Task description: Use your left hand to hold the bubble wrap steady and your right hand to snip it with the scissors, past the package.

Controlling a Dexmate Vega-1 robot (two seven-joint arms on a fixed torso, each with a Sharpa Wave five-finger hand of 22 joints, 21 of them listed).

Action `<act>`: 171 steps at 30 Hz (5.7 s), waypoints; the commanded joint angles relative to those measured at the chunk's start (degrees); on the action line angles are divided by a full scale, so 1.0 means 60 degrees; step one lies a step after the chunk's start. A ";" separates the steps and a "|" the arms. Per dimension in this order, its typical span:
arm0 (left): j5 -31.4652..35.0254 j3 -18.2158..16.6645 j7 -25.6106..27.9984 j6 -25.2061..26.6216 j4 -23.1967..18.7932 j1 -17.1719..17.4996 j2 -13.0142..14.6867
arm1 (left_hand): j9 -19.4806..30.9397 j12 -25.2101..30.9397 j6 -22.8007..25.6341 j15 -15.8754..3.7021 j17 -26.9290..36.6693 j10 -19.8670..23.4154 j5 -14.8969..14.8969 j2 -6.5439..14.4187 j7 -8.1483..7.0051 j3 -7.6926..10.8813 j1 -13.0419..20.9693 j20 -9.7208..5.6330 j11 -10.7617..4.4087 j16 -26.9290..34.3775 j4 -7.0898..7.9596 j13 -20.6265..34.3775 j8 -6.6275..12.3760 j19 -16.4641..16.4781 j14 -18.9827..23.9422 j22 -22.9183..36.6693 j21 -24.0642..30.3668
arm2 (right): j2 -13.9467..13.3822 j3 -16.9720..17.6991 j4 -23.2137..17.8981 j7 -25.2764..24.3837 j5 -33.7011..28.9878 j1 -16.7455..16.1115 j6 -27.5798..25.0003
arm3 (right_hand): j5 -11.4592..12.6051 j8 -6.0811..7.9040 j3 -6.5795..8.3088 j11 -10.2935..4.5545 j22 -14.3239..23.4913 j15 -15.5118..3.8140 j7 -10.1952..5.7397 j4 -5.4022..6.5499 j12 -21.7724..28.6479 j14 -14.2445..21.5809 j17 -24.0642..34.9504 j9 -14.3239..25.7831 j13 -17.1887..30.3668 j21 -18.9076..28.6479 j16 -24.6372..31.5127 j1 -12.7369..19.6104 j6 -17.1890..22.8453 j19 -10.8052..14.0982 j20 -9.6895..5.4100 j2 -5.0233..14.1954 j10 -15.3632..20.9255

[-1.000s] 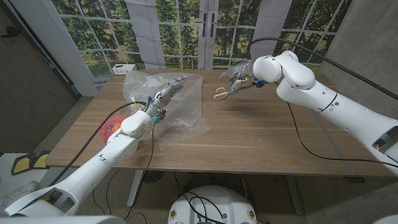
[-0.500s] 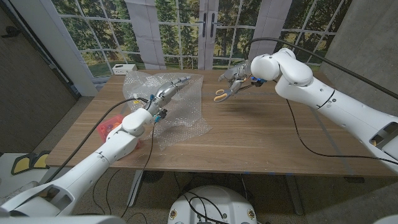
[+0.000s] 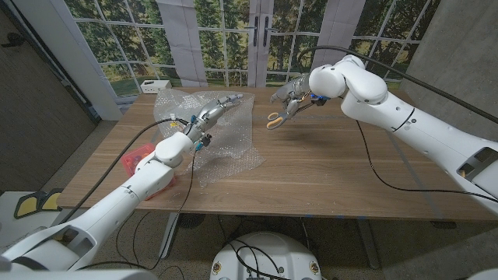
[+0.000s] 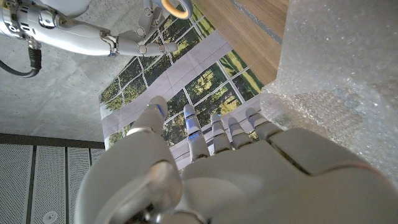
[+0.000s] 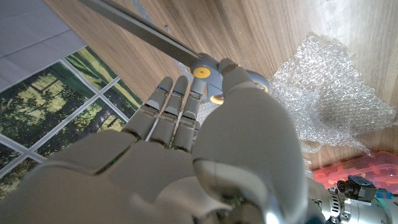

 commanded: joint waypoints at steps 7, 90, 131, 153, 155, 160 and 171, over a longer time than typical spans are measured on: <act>-0.0113 -0.0083 0.0049 -0.0425 0.0169 0.0081 -0.0157 | 0.0073 -0.0024 -0.0705 -0.0204 0.0028 -0.0221 -0.0020 -0.0211 -0.0164 -0.0141 0.0177 -0.0002 -0.0028 0.0027 -0.0015 0.0037 -0.0308 0.0012 -0.0113 0.0027 0.0009 | 0.0292 0.0047 0.0304 0.0325 -0.0105 0.0115 0.0107 | 0.0129 0.0065 0.0064 -0.1189 -0.0012 -0.1552 0.0045 0.0006 0.0403 0.0088 0.0074 0.0019 0.0928 0.0017 -0.0013 0.0049 0.0032 0.0016 0.0035 0.0094 0.1152; 0.3875 0.0690 0.1894 0.2417 -0.2179 -0.0140 0.0720 | 0.0406 0.0236 0.1805 -0.0242 0.0050 -0.0317 0.0849 -0.1881 0.0048 -0.1316 0.1761 0.0145 -0.0343 0.0101 0.0067 0.0091 0.0571 0.0220 -0.0564 0.0015 0.0055 | 0.0723 -0.0409 0.0664 0.0682 -0.1049 0.0562 0.1264 | 0.0351 0.0072 0.0067 -0.1149 -0.0010 -0.1583 0.0125 -0.0028 0.0517 0.0183 0.0408 0.0014 0.0865 0.0046 -0.0068 0.0077 -0.0140 0.0098 -0.0008 0.0078 0.1046; 0.4080 0.1213 0.1428 0.2071 -0.1664 -0.0576 0.0453 | 0.0179 0.0274 0.2291 -0.0200 0.0078 -0.0235 0.1317 -0.1507 -0.0051 -0.1913 0.1978 0.0147 -0.0286 0.0073 0.0537 0.0114 0.0273 0.0176 -0.0620 0.0034 0.0003 | 0.1025 -0.0336 0.0540 0.0958 -0.1113 0.0707 0.1399 | 0.0443 0.0084 0.0086 -0.1158 -0.0001 -0.1579 0.0138 -0.0023 0.0581 0.0273 0.0475 0.0012 0.0846 0.0005 -0.0152 0.0060 -0.0133 -0.0025 0.0095 0.0058 0.1027; 0.3798 0.1289 0.1044 0.1968 -0.1509 -0.0617 0.0410 | 0.0046 0.0202 0.2397 -0.0215 0.0055 -0.0391 0.1292 -0.1046 -0.0131 -0.2063 0.2077 0.0075 -0.0320 0.0045 0.0677 0.0088 0.0060 0.0092 -0.0730 0.0032 -0.0004 | 0.1132 -0.0409 0.0703 0.1135 -0.1065 0.0906 0.1249 | 0.0486 0.0096 0.0095 -0.1155 -0.0004 -0.1563 0.0161 -0.0013 0.0609 0.0287 0.0511 0.0012 0.0833 -0.0001 -0.0205 0.0041 -0.0097 -0.0049 0.0120 0.0056 0.1017; 0.3748 0.1289 0.1008 0.1962 -0.1496 -0.0615 0.0406 | 0.0041 0.0205 0.2415 -0.0200 0.0054 -0.0382 0.1289 -0.1052 -0.0117 -0.2077 0.2082 0.0076 -0.0324 0.0048 0.0673 0.0087 0.0057 0.0088 -0.0724 0.0032 -0.0005 | 0.1117 -0.0410 0.0649 0.1150 -0.1060 0.0901 0.1269 | 0.0491 0.0094 0.0099 -0.1159 -0.0004 -0.1565 0.0142 -0.0014 0.0608 0.0290 0.0511 0.0012 0.0830 -0.0007 -0.0211 0.0042 -0.0102 -0.0066 0.0121 0.0057 0.1011; 0.3714 0.1295 0.0980 0.1942 -0.1462 -0.0622 0.0403 | 0.0024 0.0200 0.2337 -0.0181 0.0051 -0.0387 0.1274 -0.1066 -0.0022 -0.2130 0.2110 0.0068 -0.0269 0.0046 0.0660 0.0081 -0.0018 0.0080 -0.0735 0.0030 -0.0004 | 0.1099 -0.0411 0.0547 0.1193 -0.1027 0.0884 0.1329 | 0.0498 0.0094 0.0095 -0.1148 -0.0004 -0.1568 0.0156 -0.0012 0.0623 0.0294 0.0529 0.0012 0.0832 -0.0016 -0.0217 0.0036 -0.0099 -0.0091 0.0139 0.0054 0.1019; 0.3686 0.1330 0.0916 0.1847 -0.1373 -0.0670 0.0376 | 0.0006 0.0196 0.2190 -0.0185 0.0051 -0.0385 0.1244 -0.1098 -0.0031 -0.2229 0.2106 0.0058 -0.0285 0.0049 0.0663 0.0074 -0.0129 0.0068 -0.0737 0.0030 -0.0002 | 0.1156 -0.0443 0.0510 0.1276 -0.0909 0.0873 0.1459 | 0.0517 0.0095 0.0098 -0.1146 -0.0006 -0.1566 0.0150 -0.0012 0.0631 0.0301 0.0550 0.0011 0.0812 -0.0028 -0.0240 0.0029 -0.0092 -0.0129 0.0144 0.0052 0.1021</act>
